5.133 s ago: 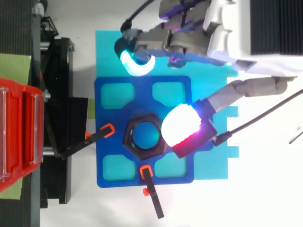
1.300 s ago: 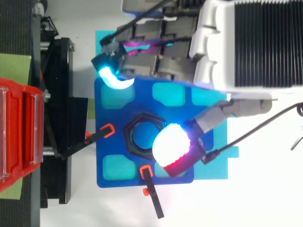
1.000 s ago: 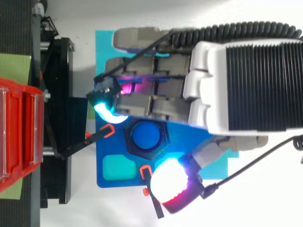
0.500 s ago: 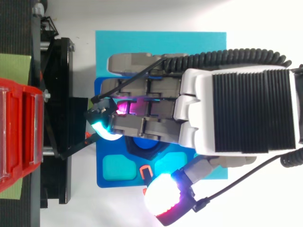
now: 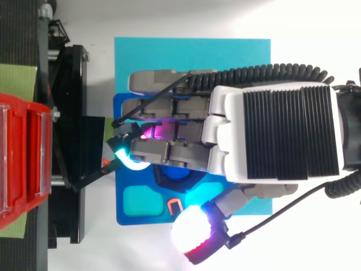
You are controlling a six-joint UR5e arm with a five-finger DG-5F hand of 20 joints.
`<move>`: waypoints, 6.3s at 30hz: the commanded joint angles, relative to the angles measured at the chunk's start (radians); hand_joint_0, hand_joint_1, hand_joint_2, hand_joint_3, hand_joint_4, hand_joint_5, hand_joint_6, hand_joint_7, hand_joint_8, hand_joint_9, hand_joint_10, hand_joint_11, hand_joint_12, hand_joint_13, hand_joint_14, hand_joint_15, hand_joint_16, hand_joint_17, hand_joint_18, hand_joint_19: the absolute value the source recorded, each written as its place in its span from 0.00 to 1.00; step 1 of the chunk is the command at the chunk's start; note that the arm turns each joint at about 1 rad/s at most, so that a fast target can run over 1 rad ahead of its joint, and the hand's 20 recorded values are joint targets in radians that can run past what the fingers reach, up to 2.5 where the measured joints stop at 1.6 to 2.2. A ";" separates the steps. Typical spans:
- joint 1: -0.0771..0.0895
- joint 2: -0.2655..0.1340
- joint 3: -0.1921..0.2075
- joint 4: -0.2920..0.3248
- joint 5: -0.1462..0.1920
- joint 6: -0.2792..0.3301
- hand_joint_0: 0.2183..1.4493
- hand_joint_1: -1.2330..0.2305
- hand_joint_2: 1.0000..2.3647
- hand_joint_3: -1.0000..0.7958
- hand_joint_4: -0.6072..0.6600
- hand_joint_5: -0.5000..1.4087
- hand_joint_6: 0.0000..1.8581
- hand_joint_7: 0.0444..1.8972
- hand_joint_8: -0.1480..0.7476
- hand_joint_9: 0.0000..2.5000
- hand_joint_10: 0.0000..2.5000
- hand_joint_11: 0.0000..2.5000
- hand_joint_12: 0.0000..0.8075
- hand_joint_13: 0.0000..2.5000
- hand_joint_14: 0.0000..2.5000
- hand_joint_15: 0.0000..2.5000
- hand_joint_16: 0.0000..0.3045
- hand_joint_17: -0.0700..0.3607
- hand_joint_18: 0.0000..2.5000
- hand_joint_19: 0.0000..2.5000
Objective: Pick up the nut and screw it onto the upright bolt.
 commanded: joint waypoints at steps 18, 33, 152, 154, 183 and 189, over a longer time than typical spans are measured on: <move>-0.049 0.001 -0.001 -0.024 -0.010 0.000 0.24 0.66 0.00 0.28 0.51 0.31 0.27 0.77 0.40 0.54 0.00 0.00 0.16 0.37 0.00 0.00 0.05 0.25 0.27 0.08; -0.093 0.000 0.000 -0.001 -0.078 0.000 0.24 0.67 0.00 0.28 0.49 0.32 0.27 0.75 0.33 0.61 0.00 0.00 0.13 0.41 0.00 0.00 0.04 0.22 0.31 0.10; -0.093 0.001 0.000 0.021 -0.116 0.040 0.27 0.62 0.00 0.28 0.50 0.30 0.31 0.71 0.38 0.64 0.00 0.02 0.12 0.45 0.00 0.00 0.05 0.24 0.35 0.11; -0.096 0.001 0.002 0.021 -0.122 0.038 0.26 0.63 0.00 0.28 0.51 0.31 0.27 0.79 0.39 0.64 0.00 0.02 0.13 0.45 0.00 0.00 0.05 0.24 0.35 0.11; -0.128 -0.017 0.045 0.088 -0.190 0.015 0.24 0.65 0.00 0.28 0.60 0.22 0.27 0.39 0.37 0.47 0.00 0.00 0.18 0.34 0.00 0.00 0.07 0.28 0.25 0.09; -0.107 -0.029 0.045 0.094 -0.188 0.018 0.24 0.66 0.00 0.28 0.60 0.22 0.27 0.35 0.37 0.44 0.00 0.00 0.19 0.33 0.00 0.00 0.07 0.28 0.23 0.08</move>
